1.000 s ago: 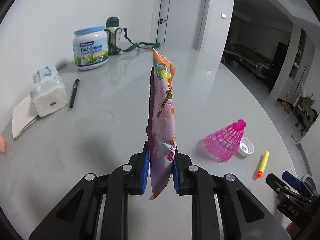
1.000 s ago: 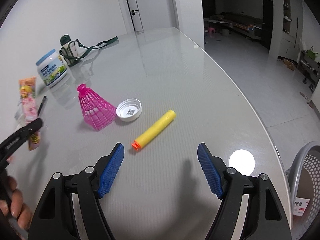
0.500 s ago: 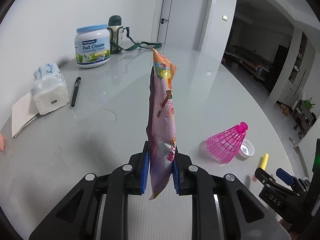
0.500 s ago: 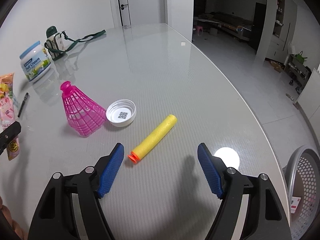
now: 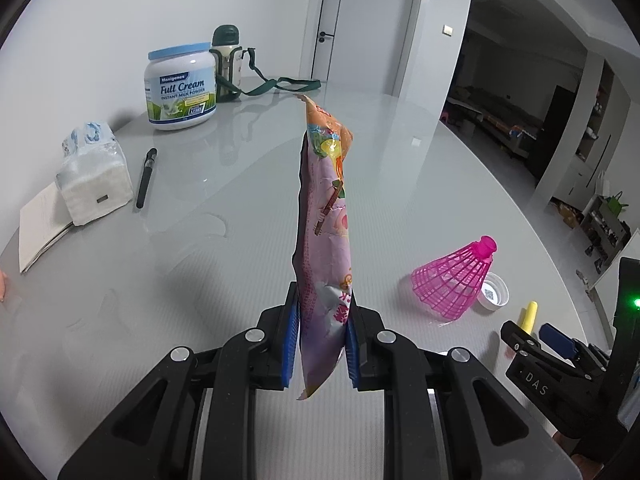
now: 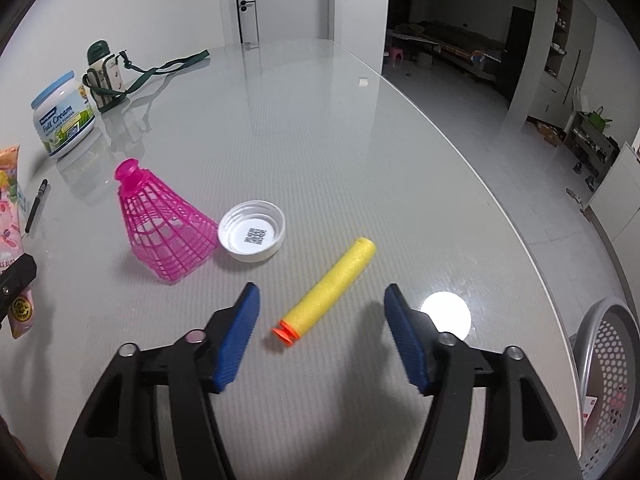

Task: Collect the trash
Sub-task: 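Hold the wrapper in the left tool while the right grasps the yellow dart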

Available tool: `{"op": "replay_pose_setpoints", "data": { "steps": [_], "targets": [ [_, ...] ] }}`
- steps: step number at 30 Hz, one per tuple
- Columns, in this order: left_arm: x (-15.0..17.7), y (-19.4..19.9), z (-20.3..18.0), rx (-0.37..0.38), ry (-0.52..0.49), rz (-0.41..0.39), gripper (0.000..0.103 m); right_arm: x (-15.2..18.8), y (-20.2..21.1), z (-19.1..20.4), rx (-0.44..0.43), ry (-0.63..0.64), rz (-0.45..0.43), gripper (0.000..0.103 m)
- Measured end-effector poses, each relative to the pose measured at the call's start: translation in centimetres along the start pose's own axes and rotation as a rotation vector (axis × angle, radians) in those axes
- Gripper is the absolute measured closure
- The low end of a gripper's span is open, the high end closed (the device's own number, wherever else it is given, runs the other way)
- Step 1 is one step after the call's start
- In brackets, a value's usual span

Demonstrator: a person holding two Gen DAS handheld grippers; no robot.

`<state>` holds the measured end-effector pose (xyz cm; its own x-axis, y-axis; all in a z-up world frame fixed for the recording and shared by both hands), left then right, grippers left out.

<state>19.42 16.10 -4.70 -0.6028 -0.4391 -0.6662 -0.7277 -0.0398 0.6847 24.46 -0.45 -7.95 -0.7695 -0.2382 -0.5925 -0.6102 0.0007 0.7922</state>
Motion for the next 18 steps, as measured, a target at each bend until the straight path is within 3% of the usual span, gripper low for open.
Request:
{"op": "replay_pose_setpoints", "data": {
  "steps": [7, 15, 18],
  "targets": [
    [0.1, -0.1, -0.2, 0.017, -0.009, 0.007, 0.083, 0.6, 0.7, 0.4, -0.023, 0.026, -0.016, 0.089],
    [1.1, 0.5, -1.7, 0.044, -0.065, 0.007, 0.083, 2.7, 2.8, -0.5, -0.114, -0.006, -0.025, 0.091],
    [1.7, 1.5, -2.6, 0.045, -0.109, -0.035, 0.083, 3.8, 4.0, -1.3, -0.126, -0.018, -0.04, 0.091]
  ]
}}
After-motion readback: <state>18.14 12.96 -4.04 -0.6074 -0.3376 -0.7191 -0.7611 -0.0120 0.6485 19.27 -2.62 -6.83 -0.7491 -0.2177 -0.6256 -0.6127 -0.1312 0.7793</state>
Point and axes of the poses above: each gripper's, at about its wrist camera, not at the fingertips, and y roughly against the way its jaws point, z to its left, x to its underside, the point moved 3 cm from there along -y, roughly the way its jaws point, and after that the axes turned 14 degrees about y, right-handed, at the moved point
